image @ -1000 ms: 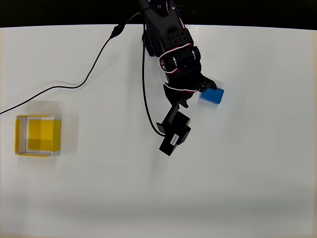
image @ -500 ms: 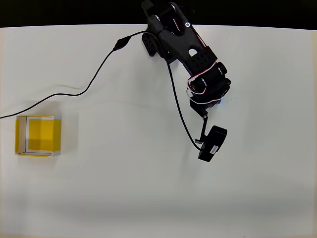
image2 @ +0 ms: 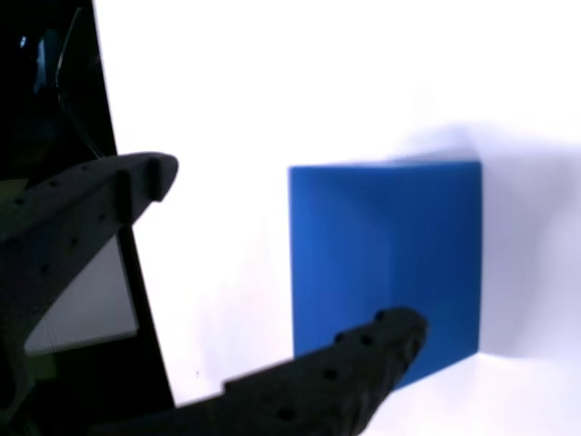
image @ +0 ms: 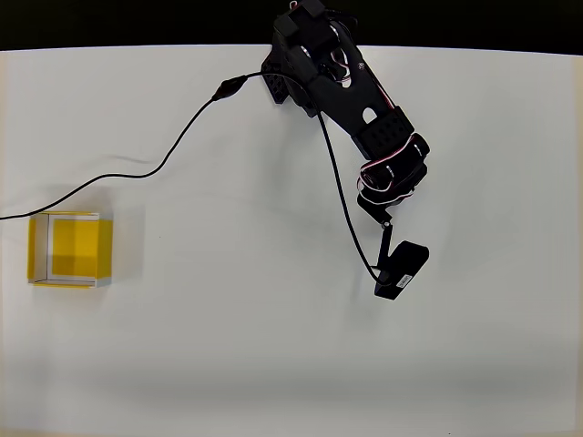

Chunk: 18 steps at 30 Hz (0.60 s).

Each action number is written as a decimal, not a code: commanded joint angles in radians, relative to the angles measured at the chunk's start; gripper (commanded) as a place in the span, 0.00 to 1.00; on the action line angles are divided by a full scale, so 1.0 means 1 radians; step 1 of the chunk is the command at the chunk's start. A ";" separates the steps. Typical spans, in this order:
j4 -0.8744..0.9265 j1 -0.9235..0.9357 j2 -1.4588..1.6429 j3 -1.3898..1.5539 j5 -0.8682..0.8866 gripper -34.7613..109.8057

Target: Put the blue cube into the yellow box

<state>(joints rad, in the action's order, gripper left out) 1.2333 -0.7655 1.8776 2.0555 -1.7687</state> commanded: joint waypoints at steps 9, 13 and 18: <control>-0.003 -0.069 0.025 0.077 -0.029 0.55; -0.061 -0.074 0.006 0.126 -0.037 0.55; -0.091 -0.069 -0.006 0.143 -0.046 0.55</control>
<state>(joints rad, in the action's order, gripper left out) 1.1628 -0.8191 1.8423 2.2074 -1.7917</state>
